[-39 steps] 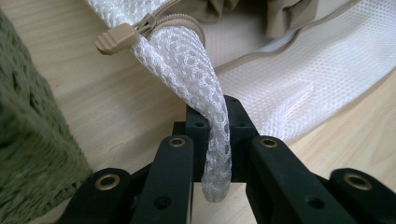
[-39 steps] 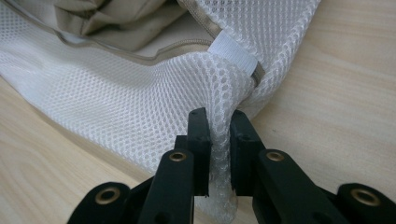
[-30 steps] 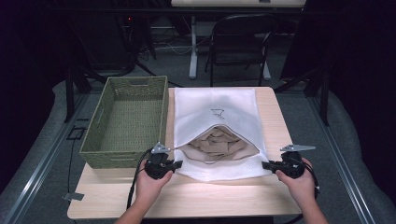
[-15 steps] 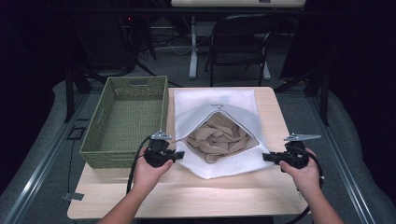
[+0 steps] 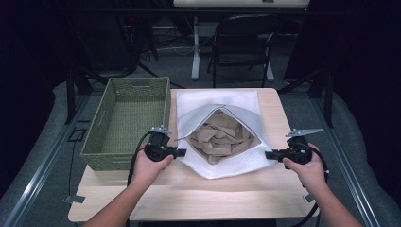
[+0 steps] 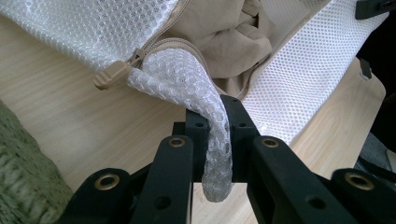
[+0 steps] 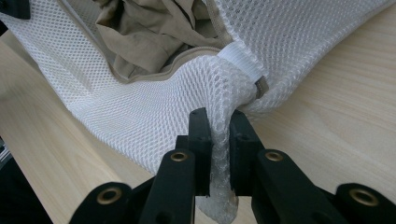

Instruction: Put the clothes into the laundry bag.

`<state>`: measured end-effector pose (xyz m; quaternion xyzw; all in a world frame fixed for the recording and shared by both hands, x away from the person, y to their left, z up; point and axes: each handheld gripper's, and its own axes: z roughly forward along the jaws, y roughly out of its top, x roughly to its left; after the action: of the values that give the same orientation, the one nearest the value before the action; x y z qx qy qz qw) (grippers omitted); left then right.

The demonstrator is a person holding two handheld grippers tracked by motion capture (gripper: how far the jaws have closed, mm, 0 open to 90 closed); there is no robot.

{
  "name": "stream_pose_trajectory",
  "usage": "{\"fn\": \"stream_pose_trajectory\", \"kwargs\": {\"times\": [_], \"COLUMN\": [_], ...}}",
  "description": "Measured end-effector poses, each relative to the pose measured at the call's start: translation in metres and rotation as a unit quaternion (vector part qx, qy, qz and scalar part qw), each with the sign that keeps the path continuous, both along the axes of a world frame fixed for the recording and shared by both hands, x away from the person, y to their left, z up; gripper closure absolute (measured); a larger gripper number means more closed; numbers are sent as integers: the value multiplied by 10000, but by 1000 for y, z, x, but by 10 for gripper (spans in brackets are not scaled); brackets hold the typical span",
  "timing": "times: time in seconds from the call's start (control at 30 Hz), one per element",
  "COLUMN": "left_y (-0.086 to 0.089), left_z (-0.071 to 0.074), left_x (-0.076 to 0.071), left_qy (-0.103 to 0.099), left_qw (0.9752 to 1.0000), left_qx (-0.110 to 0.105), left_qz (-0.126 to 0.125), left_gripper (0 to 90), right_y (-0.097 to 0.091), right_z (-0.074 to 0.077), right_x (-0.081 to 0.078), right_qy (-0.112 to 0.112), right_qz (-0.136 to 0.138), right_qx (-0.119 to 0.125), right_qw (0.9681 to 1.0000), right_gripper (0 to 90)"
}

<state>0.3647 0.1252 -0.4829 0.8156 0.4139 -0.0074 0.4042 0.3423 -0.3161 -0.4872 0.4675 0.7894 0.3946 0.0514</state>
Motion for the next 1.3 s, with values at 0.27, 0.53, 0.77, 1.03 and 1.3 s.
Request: {"fn": "stream_pose_trajectory", "kwargs": {"times": [0.27, 0.53, 0.77, 1.03, 1.3], "left_y": [0, 1, 7, 10, 12], "left_z": [4, 9, 19, 32, 57], "left_x": [3, 5, 10, 16, 27], "left_qy": [-14, -4, -43, -2, -199], "left_qw": [10000, 9999, 9999, 9999, 9997], "left_qx": [72, 105, 119, 65, 96], "left_qz": [-11, 0, 69, 97, 131], "left_gripper": [827, 825, 825, 825, 823], "right_y": [1, -1, -1, -4, -6], "right_z": [2, 6, 19, 32, 50], "right_x": [3, 6, 10, 17, 24], "right_qy": [54, 102, 41, -5, -133], "right_qz": [29, 16, 20, -33, -112], "right_qx": [9, 59, 19, 118, 147], "right_qw": [10000, 9999, 10000, 9999, 9997], "right_gripper": [814, 813, 813, 813, 811]}}
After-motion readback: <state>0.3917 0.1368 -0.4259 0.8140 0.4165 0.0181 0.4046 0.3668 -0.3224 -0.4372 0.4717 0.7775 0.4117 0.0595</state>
